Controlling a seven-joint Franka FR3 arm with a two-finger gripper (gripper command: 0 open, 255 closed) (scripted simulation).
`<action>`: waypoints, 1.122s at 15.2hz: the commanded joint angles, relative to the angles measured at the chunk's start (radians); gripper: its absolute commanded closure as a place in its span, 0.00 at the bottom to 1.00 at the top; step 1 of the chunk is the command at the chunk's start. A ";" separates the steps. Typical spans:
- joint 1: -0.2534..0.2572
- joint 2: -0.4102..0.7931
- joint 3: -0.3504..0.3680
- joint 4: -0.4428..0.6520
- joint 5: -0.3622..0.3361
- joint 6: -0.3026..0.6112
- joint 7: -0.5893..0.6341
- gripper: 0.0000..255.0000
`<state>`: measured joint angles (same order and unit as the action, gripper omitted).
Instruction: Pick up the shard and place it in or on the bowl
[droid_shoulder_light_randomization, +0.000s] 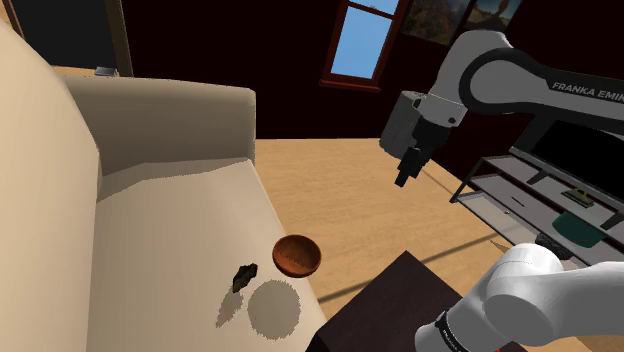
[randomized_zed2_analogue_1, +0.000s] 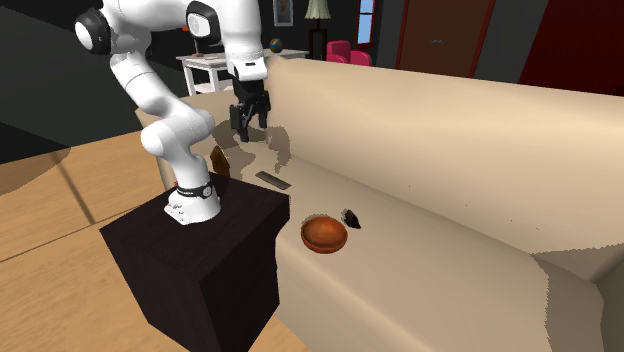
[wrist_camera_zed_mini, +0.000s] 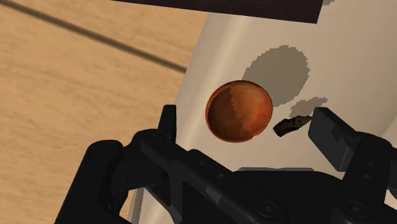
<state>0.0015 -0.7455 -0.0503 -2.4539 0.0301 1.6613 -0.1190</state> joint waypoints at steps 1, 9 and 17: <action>0.000 0.000 0.000 0.000 0.000 0.000 0.000 0.00; 0.030 0.058 0.162 -0.157 0.103 0.240 0.246 0.00; 0.052 0.265 0.335 -0.202 0.176 0.517 0.497 0.00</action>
<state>0.0532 -0.5177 0.2619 -2.6552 0.2000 2.1352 0.3424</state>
